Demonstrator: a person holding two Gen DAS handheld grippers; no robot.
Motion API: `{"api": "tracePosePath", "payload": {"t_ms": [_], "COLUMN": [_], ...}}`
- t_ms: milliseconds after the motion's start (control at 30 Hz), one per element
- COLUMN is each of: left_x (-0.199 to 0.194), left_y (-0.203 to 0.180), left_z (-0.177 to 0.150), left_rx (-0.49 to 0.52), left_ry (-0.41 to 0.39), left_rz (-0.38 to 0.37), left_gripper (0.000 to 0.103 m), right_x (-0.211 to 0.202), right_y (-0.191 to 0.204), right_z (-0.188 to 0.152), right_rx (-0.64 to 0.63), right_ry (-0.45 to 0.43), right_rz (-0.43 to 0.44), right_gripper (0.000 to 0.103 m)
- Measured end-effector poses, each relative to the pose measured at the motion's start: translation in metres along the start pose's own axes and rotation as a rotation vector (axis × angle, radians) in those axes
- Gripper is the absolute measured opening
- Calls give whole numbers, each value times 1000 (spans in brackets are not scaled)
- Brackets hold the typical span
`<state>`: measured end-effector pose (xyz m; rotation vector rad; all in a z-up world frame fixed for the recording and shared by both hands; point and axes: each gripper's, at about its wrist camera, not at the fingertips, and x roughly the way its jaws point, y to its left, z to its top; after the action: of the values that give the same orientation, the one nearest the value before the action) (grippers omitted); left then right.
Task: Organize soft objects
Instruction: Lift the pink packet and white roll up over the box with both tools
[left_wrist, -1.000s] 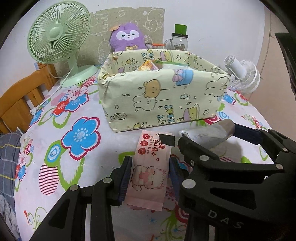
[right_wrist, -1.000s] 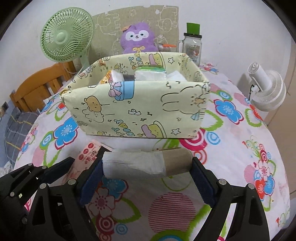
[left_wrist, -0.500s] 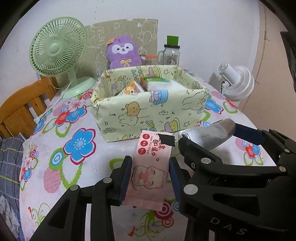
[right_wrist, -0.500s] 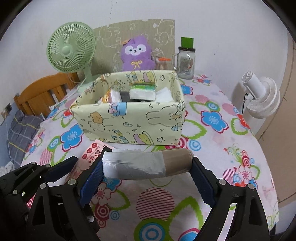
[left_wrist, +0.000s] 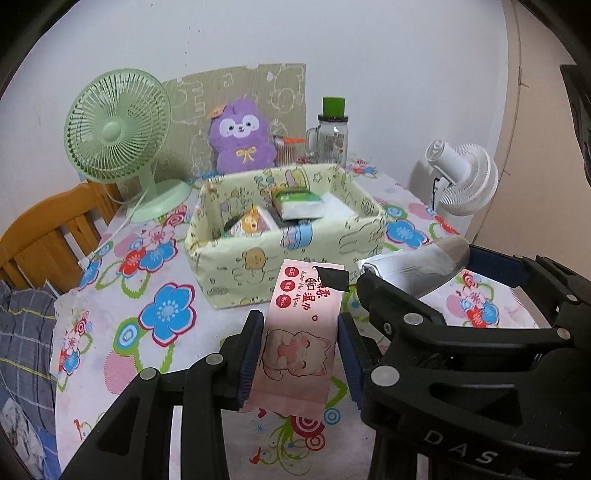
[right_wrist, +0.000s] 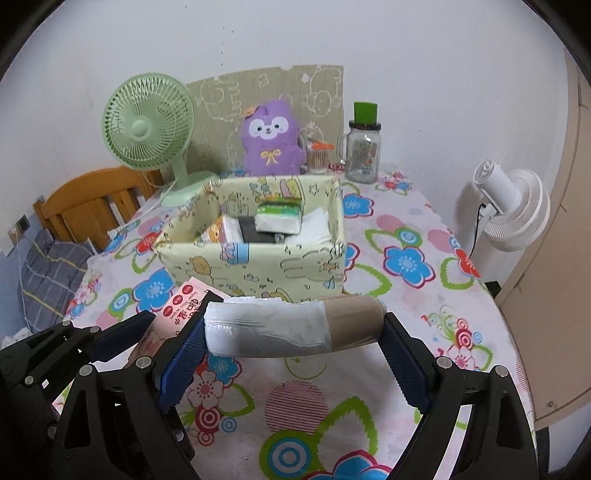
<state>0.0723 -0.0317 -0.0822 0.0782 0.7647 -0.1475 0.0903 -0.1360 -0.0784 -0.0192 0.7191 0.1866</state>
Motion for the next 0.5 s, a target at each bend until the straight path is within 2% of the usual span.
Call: {"api": "tracePosePath", "payload": {"t_ms": [500], "left_x": [-23], "left_y": [-2], "left_z": [22], "left_rx": [5], "left_ry": [-52], "left_rz": [-6], "left_gripper": [42], "right_x": [-28], "right_y": [2], "right_z": [27], "right_rx": [-47], "right_ry": [-75], "right_rz": [-7], "right_gripper": [92]}}
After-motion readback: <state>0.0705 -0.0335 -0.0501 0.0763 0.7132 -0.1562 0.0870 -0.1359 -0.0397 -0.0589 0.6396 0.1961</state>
